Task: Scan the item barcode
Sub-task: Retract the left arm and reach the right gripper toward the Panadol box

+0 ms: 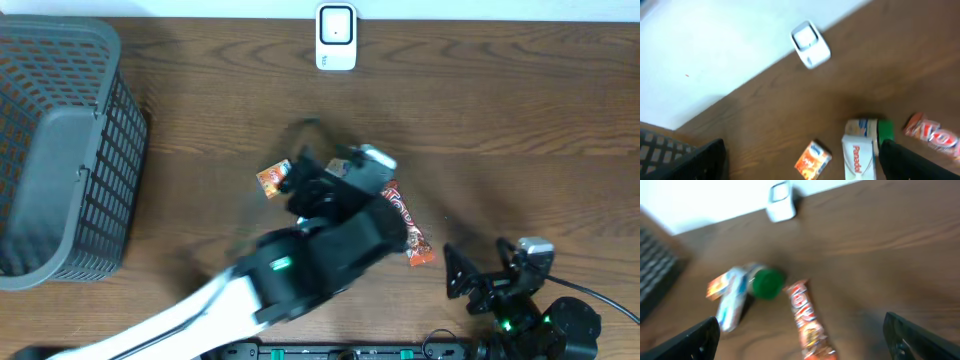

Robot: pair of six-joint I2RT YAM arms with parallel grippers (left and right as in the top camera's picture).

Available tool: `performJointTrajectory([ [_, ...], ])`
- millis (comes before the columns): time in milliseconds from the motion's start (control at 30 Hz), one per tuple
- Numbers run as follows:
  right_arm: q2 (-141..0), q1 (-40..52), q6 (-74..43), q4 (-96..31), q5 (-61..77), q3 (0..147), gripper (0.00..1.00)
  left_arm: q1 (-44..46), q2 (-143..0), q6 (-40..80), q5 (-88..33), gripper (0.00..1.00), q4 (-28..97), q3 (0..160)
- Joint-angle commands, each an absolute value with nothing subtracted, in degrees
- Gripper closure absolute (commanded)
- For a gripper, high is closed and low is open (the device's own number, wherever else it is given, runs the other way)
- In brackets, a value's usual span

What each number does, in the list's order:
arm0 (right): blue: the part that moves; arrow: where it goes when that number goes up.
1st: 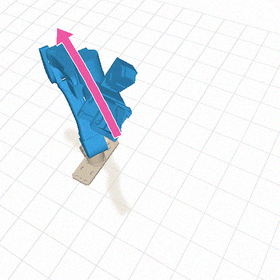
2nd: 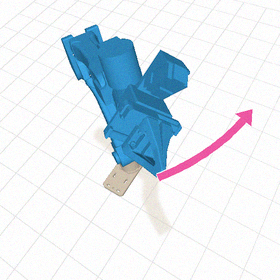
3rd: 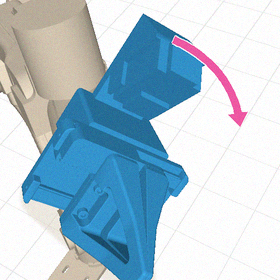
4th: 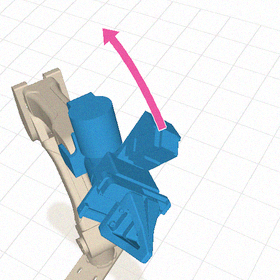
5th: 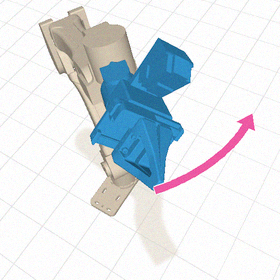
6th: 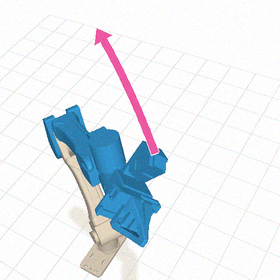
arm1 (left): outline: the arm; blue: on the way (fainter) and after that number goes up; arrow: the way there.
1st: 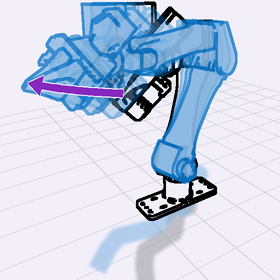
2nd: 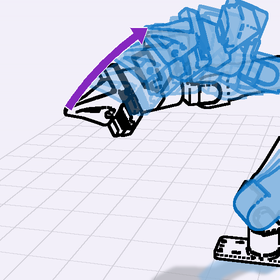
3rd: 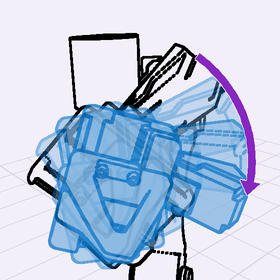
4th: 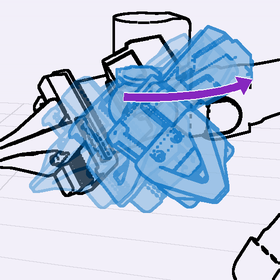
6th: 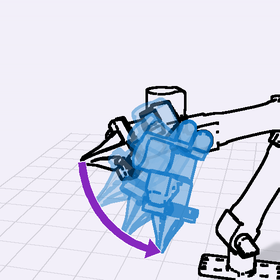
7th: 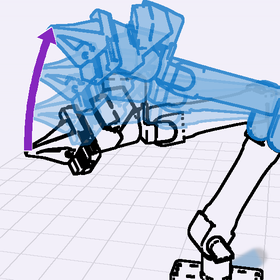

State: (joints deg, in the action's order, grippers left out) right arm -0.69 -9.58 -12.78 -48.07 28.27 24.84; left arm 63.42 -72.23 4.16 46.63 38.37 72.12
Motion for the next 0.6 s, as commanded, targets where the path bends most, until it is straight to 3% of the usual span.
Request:
performJointTrajectory([
  [0, -0.4, -10.1, -13.1, -51.0, 39.4, 25.3, 0.01, 63.2, -65.7, 5.0, 45.4, 0.02, 39.8, 72.2],
  [67, -0.4, -10.1, -14.9, -52.1, 42.3, 24.6, 0.04, 63.2, -62.2, 5.1, 45.4, 0.02, 41.8, 72.2],
  [233, -0.4, -10.1, -16.0, -50.0, 51.7, 19.9, 0.01, 63.2, -55.9, 8.3, 45.6, 0.02, 48.1, 72.2],
  [567, -0.5, -8.0, -30.2, -33.8, 57.4, 10.2, 0.05, 63.2, -52.7, 8.2, 45.6, 0.02, 53.2, 72.2],
])
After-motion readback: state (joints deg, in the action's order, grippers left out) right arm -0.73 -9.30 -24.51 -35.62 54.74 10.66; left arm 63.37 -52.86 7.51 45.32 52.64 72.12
